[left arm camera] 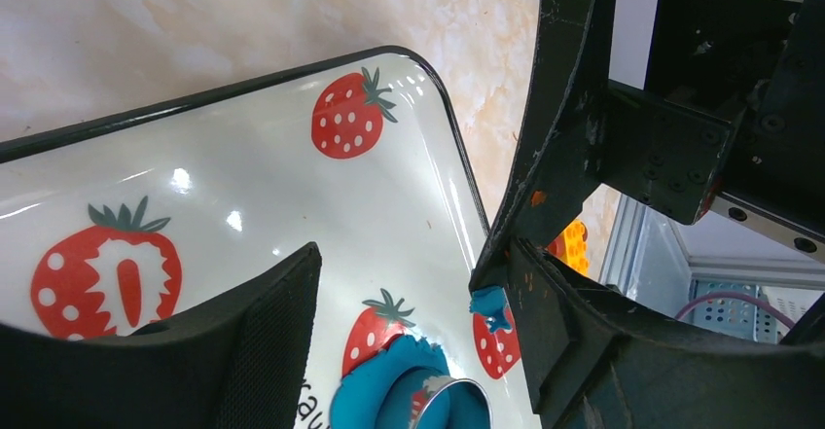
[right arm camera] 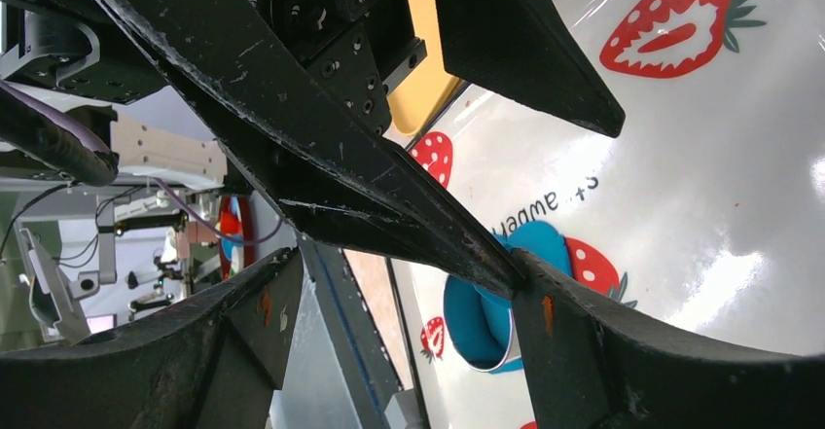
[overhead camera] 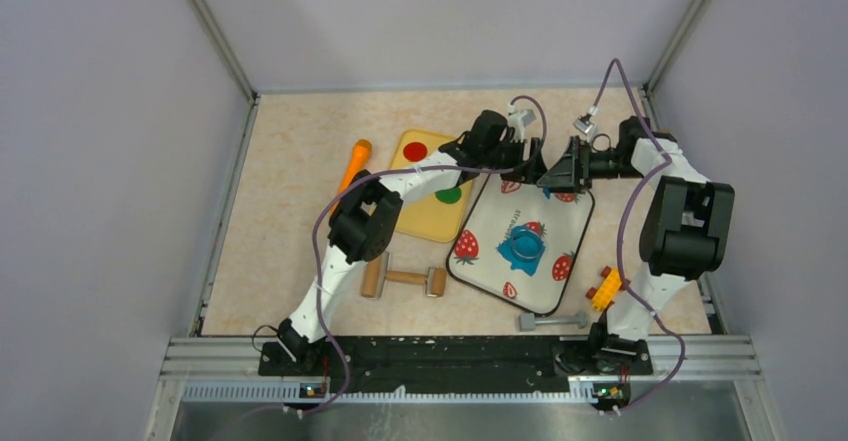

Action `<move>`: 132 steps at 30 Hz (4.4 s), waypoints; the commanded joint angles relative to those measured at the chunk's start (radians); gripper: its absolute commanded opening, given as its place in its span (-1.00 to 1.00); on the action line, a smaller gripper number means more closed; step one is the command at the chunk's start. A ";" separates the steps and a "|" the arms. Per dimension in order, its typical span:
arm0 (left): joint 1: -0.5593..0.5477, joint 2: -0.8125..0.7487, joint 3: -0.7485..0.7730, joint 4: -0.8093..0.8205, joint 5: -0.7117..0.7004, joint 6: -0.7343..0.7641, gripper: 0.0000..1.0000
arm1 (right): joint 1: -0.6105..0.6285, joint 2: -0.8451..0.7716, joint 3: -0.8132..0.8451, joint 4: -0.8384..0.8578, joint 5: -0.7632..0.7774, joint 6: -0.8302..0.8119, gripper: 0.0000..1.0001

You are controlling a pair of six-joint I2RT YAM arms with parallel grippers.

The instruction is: Roll out the dumpling wrappers from the dough

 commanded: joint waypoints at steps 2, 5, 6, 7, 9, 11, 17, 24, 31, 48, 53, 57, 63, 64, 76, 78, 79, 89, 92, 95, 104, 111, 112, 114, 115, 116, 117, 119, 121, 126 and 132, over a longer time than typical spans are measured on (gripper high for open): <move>0.017 -0.012 -0.037 -0.068 -0.074 0.068 0.43 | -0.009 -0.052 0.068 0.058 -0.082 0.068 0.55; 0.022 -0.020 -0.050 -0.075 -0.076 0.080 0.43 | -0.016 -0.054 0.070 0.104 -0.086 0.114 0.55; 0.025 -0.022 -0.052 -0.076 -0.074 0.084 0.43 | -0.019 -0.054 0.067 0.123 -0.087 0.135 0.55; 0.027 -0.026 -0.055 -0.079 -0.074 0.091 0.42 | -0.021 -0.054 0.066 0.137 -0.091 0.151 0.55; 0.030 -0.032 -0.058 -0.094 -0.088 0.102 0.42 | -0.024 -0.052 0.068 0.157 -0.094 0.171 0.55; 0.035 -0.037 -0.060 -0.107 -0.110 0.113 0.42 | -0.025 -0.052 0.075 0.163 -0.095 0.178 0.55; 0.059 -0.064 -0.076 -0.129 -0.128 0.143 0.43 | -0.039 -0.061 0.111 0.152 -0.055 0.159 0.55; 0.096 -0.129 -0.082 -0.062 -0.050 0.146 0.56 | -0.041 -0.132 0.092 0.068 0.069 -0.030 0.55; 0.088 -0.139 -0.026 -0.149 0.017 0.380 0.50 | 0.066 -0.348 -0.083 0.060 0.457 -0.286 0.28; 0.342 -0.533 -0.427 -0.274 -0.095 0.424 0.50 | 0.400 -0.407 -0.327 0.215 0.825 -0.263 -0.07; 0.370 -0.561 -0.450 -0.288 -0.113 0.449 0.51 | 0.424 -0.367 -0.328 0.240 0.823 -0.251 -0.13; 0.374 -0.569 -0.452 -0.289 -0.156 0.439 0.52 | 0.455 -0.348 -0.341 0.251 0.849 -0.258 -0.18; 0.377 -0.569 -0.446 -0.289 -0.159 0.445 0.53 | 0.474 -0.323 -0.347 0.241 0.874 -0.278 -0.35; 0.377 -0.568 -0.445 -0.289 -0.157 0.445 0.53 | 0.476 -0.321 -0.348 0.237 0.877 -0.280 -0.37; 0.383 -0.564 -0.435 -0.287 -0.163 0.451 0.54 | 0.502 -0.322 -0.339 0.183 0.886 -0.325 -0.83; 0.382 -0.564 -0.435 -0.287 -0.163 0.452 0.54 | 0.507 -0.326 -0.333 0.170 0.878 -0.331 -0.88; 0.381 -0.564 -0.434 -0.288 -0.163 0.453 0.54 | 0.510 -0.330 -0.328 0.163 0.876 -0.332 -0.98; 0.388 -0.565 -0.443 -0.287 -0.165 0.458 0.54 | 0.514 -0.381 -0.193 0.071 0.859 -0.333 -1.00; 0.388 -0.564 -0.448 -0.286 -0.161 0.456 0.54 | 0.514 -0.378 -0.175 0.058 0.851 -0.338 -1.00; 0.386 -0.564 -0.450 -0.281 -0.146 0.455 0.55 | 0.514 -0.361 -0.189 0.059 0.858 -0.338 -0.62; 0.389 -0.565 -0.447 -0.288 -0.157 0.465 0.55 | 0.516 -0.332 -0.295 0.123 0.863 -0.339 -0.19; 0.389 -0.569 -0.452 -0.292 -0.158 0.467 0.55 | 0.524 -0.301 -0.336 0.169 0.885 -0.346 -0.36; 0.390 -0.571 -0.453 -0.292 -0.159 0.469 0.55 | 0.524 -0.300 -0.340 0.179 0.896 -0.342 -0.39; 0.389 -0.571 -0.453 -0.293 -0.162 0.470 0.55 | 0.527 -0.294 -0.344 0.190 0.906 -0.340 -0.47; 0.389 -0.573 -0.453 -0.293 -0.163 0.471 0.55 | 0.527 -0.290 -0.342 0.191 0.911 -0.339 -0.54; 0.390 -0.573 -0.453 -0.293 -0.163 0.472 0.55 | 0.527 -0.286 -0.339 0.191 0.914 -0.337 -0.61; 0.389 -0.574 -0.453 -0.294 -0.162 0.472 0.56 | 0.527 -0.283 -0.336 0.192 0.915 -0.335 -0.63; 0.389 -0.573 -0.453 -0.295 -0.161 0.472 0.56 | 0.526 -0.277 -0.333 0.189 0.913 -0.331 -0.68; 0.389 -0.574 -0.454 -0.296 -0.161 0.472 0.56 | 0.526 -0.273 -0.331 0.190 0.911 -0.325 -0.74; 0.391 -0.584 -0.448 -0.311 -0.163 0.486 0.56 | 0.528 -0.291 -0.287 0.150 0.883 -0.305 -1.00; 0.415 -0.613 -0.426 -0.351 -0.180 0.538 0.56 | 0.527 -0.344 -0.159 0.044 0.844 -0.277 -1.00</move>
